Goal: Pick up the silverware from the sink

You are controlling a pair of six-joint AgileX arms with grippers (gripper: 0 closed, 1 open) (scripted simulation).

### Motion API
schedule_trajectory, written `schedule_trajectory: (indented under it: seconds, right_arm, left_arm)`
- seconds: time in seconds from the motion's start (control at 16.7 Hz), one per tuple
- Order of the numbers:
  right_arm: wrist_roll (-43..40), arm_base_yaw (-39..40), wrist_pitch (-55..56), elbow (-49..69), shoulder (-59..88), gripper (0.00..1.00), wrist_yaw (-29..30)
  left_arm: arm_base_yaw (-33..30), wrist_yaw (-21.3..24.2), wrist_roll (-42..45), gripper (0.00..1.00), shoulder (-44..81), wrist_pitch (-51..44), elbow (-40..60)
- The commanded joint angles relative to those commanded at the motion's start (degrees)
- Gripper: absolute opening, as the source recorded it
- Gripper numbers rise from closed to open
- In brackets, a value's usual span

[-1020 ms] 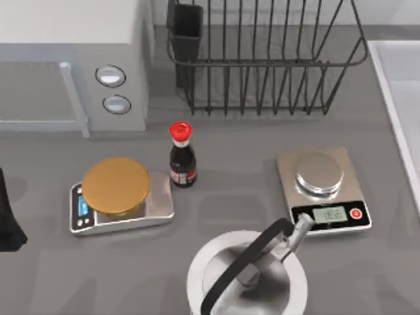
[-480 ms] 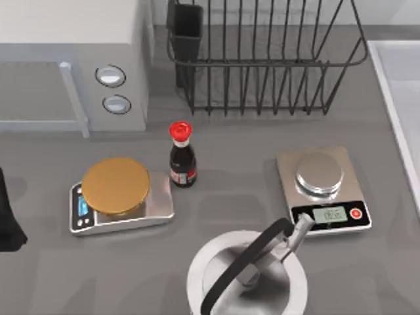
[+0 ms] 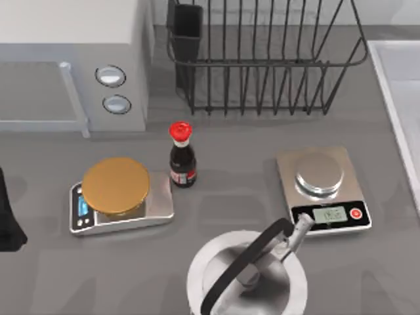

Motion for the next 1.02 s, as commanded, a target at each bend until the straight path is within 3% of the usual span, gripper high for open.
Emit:
schedule_trajectory:
  seconds: [1.02]
  right_arm:
    - [-6.79,-7.63,-49.53,83.61,93.31,1.00,0.25]
  left_arm:
    - [0.00,0.00,0.00,1.00,0.00,0.00,0.00]
